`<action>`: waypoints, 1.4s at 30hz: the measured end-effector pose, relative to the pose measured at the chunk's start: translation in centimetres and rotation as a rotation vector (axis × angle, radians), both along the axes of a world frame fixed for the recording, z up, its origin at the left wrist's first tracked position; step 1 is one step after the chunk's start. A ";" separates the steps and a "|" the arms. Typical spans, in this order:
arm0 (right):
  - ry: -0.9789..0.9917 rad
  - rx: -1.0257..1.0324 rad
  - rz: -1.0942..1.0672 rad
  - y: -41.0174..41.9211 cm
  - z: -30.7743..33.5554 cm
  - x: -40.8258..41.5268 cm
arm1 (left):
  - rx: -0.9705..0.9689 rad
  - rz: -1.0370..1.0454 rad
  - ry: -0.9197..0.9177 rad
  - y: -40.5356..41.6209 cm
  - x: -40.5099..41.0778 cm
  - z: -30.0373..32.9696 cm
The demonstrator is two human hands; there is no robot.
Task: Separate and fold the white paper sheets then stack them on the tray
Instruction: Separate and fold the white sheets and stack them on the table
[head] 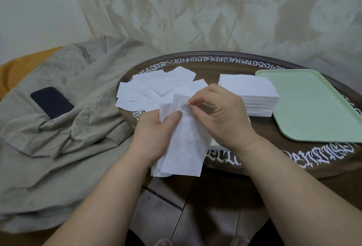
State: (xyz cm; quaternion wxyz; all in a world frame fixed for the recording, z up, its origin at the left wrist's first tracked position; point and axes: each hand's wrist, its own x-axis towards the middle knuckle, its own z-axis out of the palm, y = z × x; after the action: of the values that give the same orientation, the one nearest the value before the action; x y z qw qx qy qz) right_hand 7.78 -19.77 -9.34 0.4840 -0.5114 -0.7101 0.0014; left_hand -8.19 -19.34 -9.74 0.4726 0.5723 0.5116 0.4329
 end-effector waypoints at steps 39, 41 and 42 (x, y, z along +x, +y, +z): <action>0.141 -0.400 0.015 -0.4 1.1 0.3 | -0.009 -0.085 -0.100 0.1 -0.1 -0.4; 0.146 -0.413 0.016 -0.4 1.1 0.3 | -0.012 -0.092 -0.112 0.0 0.0 -0.3; 0.144 -0.415 0.015 -0.4 1.1 0.3 | -0.011 -0.095 -0.114 0.0 0.0 -0.3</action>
State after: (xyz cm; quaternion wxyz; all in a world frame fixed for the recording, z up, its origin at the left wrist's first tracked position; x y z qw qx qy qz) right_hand 8.08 -20.17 -8.22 0.4178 -0.5933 -0.6620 0.1876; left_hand -8.19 -19.33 -10.04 0.5243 0.5677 0.4583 0.4390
